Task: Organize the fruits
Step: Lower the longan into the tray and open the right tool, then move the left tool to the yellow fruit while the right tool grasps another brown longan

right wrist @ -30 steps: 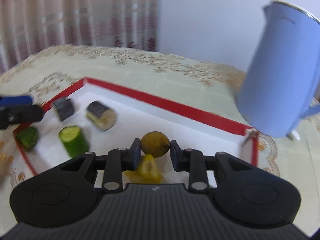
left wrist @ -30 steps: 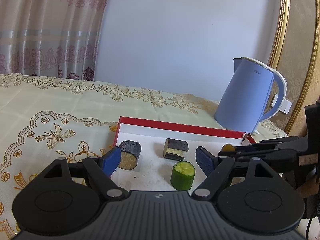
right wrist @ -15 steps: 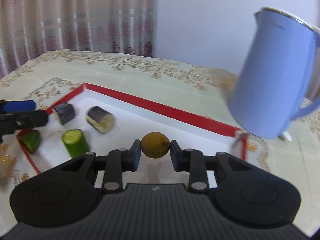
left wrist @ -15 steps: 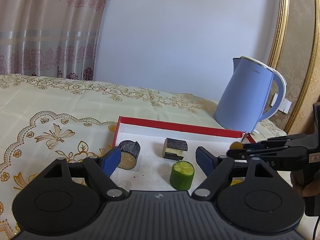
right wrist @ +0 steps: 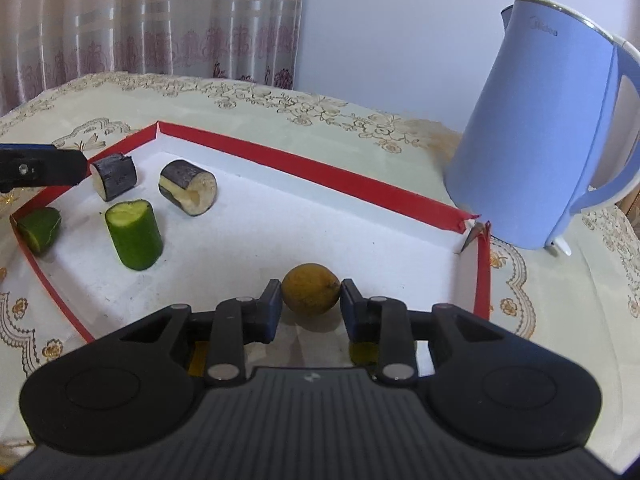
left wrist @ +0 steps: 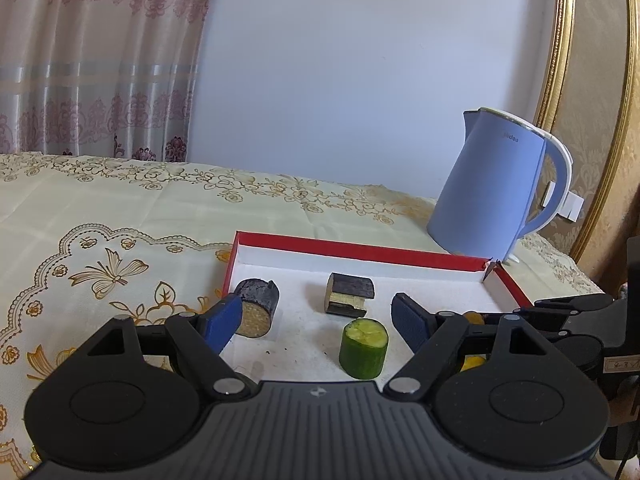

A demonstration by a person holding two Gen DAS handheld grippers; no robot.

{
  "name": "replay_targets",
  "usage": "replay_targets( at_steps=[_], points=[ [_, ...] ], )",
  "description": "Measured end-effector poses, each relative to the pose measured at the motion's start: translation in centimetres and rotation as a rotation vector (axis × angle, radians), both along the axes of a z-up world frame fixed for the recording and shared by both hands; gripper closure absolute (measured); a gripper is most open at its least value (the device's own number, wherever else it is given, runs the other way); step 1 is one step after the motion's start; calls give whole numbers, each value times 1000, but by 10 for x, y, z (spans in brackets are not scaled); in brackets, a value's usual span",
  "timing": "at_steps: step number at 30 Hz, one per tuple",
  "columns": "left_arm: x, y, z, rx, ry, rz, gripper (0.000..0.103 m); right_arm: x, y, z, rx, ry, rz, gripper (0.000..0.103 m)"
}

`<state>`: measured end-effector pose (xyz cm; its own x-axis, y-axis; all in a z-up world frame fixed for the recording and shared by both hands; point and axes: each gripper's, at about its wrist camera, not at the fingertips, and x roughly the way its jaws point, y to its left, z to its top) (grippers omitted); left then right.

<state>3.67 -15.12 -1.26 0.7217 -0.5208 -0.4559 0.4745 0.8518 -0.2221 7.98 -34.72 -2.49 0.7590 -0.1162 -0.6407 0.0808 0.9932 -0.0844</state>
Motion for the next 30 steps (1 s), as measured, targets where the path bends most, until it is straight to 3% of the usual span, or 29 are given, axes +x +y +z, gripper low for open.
replay_targets(
  at_steps=[3, 4, 6, 7, 8, 12, 16, 25, 28, 30],
  points=[
    [0, -1, 0, 4, -1, 0, 21, -3, 1, -1, 5, -14, -11, 72],
    [0, -1, -1, 6, -2, 0, 21, -4, 2, -1, 2, -20, -21, 67],
    [-1, -2, 0, 9, -4, 0, 21, -7, 2, 0, -12, -39, -43, 48],
    [-1, -2, 0, 10, -6, -1, 21, -9, 3, 1, -23, -50, -58, 26],
    [-1, -2, 0, 11, -7, 0, 21, -12, 3, 2, -31, -59, -69, 16],
    [-2, -3, -1, 18, -11, 1, 21, -32, 4, 9, -19, -114, -102, 14],
    [-4, -5, -1, 27, -19, 0, 21, -65, 5, 23, -4, -203, -133, 0],
    [-13, -14, 0, 49, -63, -37, 21, -164, 12, 42, 88, -354, -188, 0],
    [-24, -15, 7, 57, -87, -32, 8, -187, 20, 40, 120, -366, -163, 0],
    [-35, -14, 12, 55, -99, -43, 6, -192, 26, 39, 130, -327, -123, 0]
  ],
)
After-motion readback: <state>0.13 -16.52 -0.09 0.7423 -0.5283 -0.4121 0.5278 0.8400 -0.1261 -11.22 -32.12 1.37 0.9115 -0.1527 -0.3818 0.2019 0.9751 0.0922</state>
